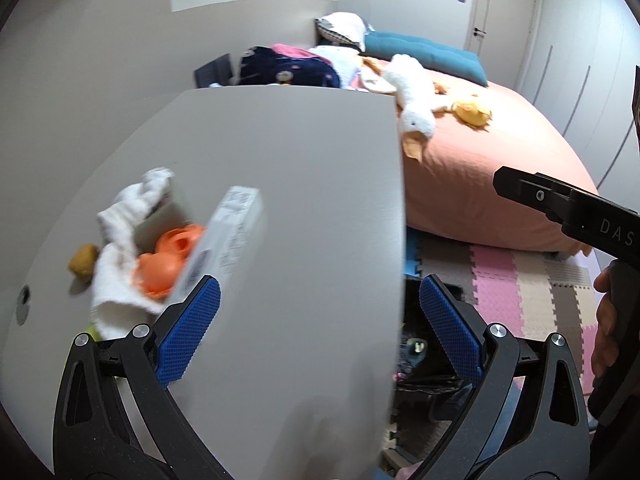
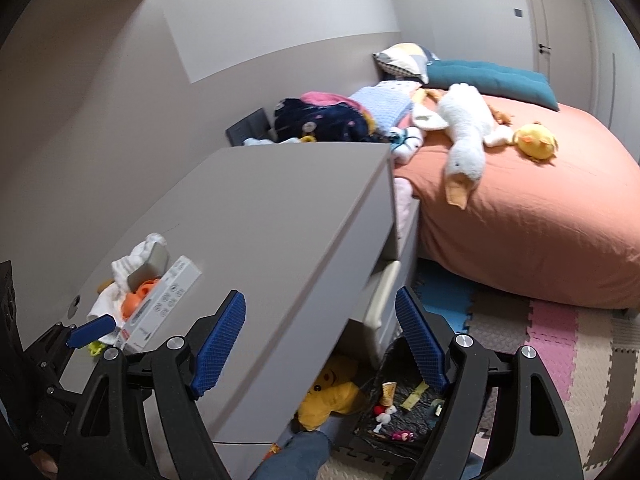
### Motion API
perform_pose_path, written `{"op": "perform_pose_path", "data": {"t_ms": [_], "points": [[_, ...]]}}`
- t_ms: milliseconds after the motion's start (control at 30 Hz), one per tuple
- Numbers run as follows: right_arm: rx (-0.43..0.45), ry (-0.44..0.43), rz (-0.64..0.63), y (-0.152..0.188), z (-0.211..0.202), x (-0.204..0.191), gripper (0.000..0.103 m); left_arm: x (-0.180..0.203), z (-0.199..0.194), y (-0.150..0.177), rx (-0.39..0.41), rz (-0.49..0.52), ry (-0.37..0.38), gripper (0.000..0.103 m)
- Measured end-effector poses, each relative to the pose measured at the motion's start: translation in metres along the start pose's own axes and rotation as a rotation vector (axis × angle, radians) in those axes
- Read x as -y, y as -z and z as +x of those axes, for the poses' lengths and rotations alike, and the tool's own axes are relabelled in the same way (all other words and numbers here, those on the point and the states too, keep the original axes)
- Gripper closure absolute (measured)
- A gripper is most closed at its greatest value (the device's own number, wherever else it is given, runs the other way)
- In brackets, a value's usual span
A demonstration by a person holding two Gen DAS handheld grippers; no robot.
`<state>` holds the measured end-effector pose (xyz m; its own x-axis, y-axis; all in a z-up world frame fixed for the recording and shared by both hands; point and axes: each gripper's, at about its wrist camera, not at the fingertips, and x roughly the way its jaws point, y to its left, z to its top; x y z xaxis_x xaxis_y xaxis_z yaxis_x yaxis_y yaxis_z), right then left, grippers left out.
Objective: Collect trash
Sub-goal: 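Move both open tools back over the desk toward the toys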
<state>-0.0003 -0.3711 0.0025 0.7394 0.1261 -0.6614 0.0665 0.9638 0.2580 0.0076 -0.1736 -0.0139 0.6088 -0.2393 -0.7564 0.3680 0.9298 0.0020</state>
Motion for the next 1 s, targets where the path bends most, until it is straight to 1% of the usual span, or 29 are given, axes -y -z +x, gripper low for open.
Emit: {"op": "perform_pose_path", "data": {"t_ms": [167, 267, 567, 767, 867, 1000], "points": [[-0.018, -0.029, -0.036, 0.001, 0.010, -0.026, 0.025, -0.029, -0.005, 0.011, -0.009, -0.033, -0.033, 0.006], [-0.031, -0.044, -0.055, 0.003, 0.016, -0.040, 0.025, -0.047, -0.009, 0.019, -0.015, -0.057, -0.032, 0.006], [-0.099, -0.084, -0.116, 0.015, 0.046, -0.090, 0.025, -0.108, -0.018, 0.042, -0.031, -0.126, -0.075, 0.006], [-0.144, -0.105, -0.153, 0.021, 0.065, -0.121, 0.025, -0.131, -0.017, 0.054, -0.043, -0.134, -0.087, 0.006], [-0.160, -0.115, -0.168, 0.023, 0.073, -0.135, 0.025, -0.147, -0.017, 0.062, -0.034, -0.146, -0.132, 0.006], [-0.187, -0.126, -0.177, 0.027, 0.088, -0.154, 0.025, -0.165, -0.013, 0.067, -0.035, -0.180, -0.164, 0.006]]}}
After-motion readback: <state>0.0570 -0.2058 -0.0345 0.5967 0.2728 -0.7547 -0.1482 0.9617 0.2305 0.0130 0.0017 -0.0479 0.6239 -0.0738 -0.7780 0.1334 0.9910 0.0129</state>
